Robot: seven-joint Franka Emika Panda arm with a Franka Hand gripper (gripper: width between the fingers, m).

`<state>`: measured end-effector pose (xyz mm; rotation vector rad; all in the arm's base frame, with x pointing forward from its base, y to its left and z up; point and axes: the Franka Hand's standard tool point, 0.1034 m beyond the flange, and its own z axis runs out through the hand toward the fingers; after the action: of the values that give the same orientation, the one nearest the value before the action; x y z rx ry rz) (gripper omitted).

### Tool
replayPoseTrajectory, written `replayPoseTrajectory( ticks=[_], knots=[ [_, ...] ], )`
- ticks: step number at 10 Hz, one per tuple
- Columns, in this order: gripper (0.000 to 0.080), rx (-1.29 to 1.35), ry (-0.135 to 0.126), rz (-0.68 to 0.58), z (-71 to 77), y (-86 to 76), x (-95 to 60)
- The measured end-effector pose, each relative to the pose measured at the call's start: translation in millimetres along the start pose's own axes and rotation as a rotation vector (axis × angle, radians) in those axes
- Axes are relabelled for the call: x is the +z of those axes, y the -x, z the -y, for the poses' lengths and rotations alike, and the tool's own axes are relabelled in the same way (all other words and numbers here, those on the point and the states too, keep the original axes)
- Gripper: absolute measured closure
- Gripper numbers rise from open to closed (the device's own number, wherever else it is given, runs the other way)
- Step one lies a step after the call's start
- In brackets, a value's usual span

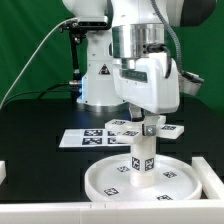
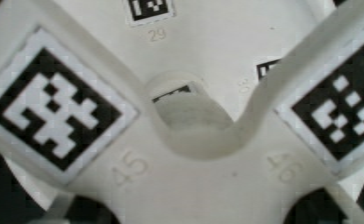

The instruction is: Assemble round table

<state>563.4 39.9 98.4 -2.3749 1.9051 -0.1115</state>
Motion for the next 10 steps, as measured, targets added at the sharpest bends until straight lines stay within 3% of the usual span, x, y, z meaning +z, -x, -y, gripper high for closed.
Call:
replayPoseTrajectory(
  ticks=[2, 4, 7, 10],
  knots=[
    [0.018, -0.097, 0.016, 0.016, 4.0, 1.4, -5.2],
    [0.0155, -0.295, 0.025, 0.033, 9.9, 2.8, -12.4],
    [0.0151, -0.688, 0.0, 0.034, 13.2, -4.4, -20.6],
    [0.015, -1.092, 0.004, 0.055, 11.2, -3.9, -20.8]
  ],
)
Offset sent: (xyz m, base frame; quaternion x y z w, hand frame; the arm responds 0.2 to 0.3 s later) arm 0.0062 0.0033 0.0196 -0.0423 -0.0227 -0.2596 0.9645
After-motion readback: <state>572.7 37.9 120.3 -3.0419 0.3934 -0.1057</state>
